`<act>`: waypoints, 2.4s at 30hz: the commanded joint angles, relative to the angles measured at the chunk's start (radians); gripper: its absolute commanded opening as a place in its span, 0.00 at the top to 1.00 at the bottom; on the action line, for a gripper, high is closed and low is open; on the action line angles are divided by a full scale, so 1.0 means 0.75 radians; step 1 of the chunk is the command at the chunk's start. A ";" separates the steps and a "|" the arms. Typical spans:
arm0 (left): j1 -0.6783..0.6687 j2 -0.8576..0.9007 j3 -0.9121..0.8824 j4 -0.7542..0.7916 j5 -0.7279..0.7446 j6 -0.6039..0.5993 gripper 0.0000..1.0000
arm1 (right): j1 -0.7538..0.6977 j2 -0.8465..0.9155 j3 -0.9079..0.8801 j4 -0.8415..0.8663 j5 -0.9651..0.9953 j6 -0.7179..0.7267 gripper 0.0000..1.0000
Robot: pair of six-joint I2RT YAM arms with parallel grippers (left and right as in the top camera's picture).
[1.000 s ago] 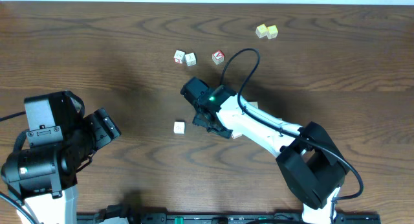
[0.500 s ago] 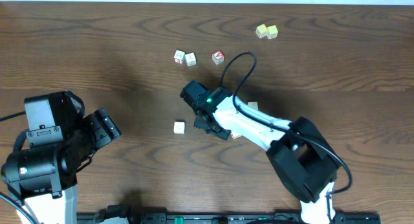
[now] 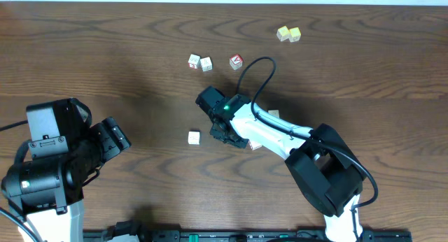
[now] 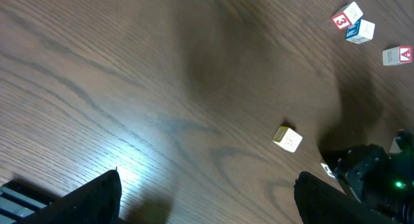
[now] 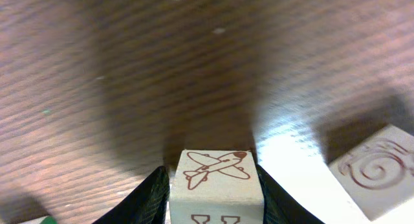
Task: Lift 5 blocks
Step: 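Lower the right gripper and close it on the airplane-picture block, then lift the airplane block with the right gripper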
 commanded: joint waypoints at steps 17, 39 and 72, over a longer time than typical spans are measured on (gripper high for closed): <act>-0.004 -0.001 0.012 -0.004 -0.021 -0.012 0.14 | -0.070 -0.001 0.004 -0.066 -0.165 -0.348 0.68; -0.004 -0.001 0.012 -0.004 -0.021 -0.012 0.14 | -0.329 -0.001 0.004 -0.208 -0.302 -0.797 0.67; -0.004 -0.001 0.012 -0.004 -0.021 -0.012 0.14 | -0.329 -0.001 0.004 -0.196 -0.256 -0.811 0.68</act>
